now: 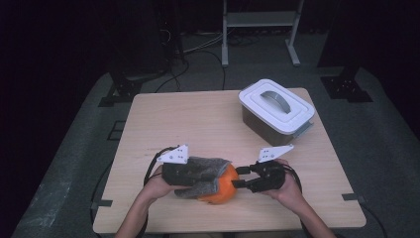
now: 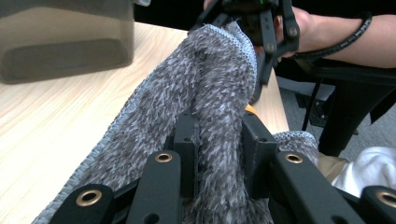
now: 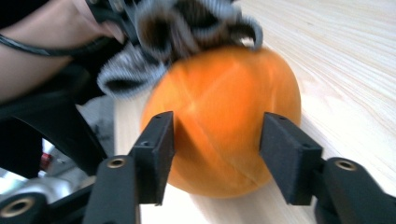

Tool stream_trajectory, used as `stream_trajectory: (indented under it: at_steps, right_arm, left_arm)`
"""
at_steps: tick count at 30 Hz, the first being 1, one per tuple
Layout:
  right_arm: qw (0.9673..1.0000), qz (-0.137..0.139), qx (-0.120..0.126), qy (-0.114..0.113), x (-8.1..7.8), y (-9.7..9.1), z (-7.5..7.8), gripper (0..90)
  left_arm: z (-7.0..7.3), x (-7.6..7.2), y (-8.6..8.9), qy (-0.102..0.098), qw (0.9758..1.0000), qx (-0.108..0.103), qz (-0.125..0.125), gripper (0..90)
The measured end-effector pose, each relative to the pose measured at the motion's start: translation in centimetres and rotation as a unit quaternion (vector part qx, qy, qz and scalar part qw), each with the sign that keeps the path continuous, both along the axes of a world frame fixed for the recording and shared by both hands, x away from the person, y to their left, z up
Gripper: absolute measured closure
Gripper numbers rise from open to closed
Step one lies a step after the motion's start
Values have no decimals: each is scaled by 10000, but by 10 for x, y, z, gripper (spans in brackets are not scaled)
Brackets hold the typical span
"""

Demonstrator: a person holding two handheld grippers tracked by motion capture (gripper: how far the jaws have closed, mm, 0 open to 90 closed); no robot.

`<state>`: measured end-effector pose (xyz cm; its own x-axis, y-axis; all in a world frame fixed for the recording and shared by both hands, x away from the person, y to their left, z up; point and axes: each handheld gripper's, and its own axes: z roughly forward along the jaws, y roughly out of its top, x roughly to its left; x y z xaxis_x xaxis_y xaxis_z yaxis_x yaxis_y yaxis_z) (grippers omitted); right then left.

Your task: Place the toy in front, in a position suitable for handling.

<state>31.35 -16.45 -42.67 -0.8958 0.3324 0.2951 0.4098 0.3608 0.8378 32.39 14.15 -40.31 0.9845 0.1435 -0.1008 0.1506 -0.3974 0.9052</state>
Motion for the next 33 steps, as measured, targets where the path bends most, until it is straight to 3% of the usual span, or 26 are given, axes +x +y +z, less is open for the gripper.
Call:
stream_trajectory:
  at_steps: [4, 7, 11, 22, 28, 30, 33]
  right_arm:
    - [9998, -197, -65, -4, -3, 7, 5, 526]
    - [9996, -271, -15, 40, -6, 13, 8, 561]
    - [9995, -244, -159, -156, -12, 20, 12, 596]
    - [9987, -490, -115, 85, -4, 11, 4, 616]
    - [9981, -588, -184, 81, -2, 9, 3, 615]
    - [9977, -633, -209, 75, 0, 7, 2, 616]
    - [9975, -669, -198, 140, 1, 4, 0, 621]
  left_arm:
    - [5, -2, -1, -34, 9999, -108, 48, 716]
    - [13, -6, -6, -90, 9996, -261, -91, 716]
    - [16, -10, -13, -216, 9996, -128, -156, 716]
    - [2, 1, 9, -74, 9998, 70, 185, 713]
    - [5, -6, -5, -66, 9999, -40, -149, 710]
    - [5, -9, -10, -112, 9995, 29, -288, 709]
    - [3, -8, -9, -138, 9995, 122, -275, 710]
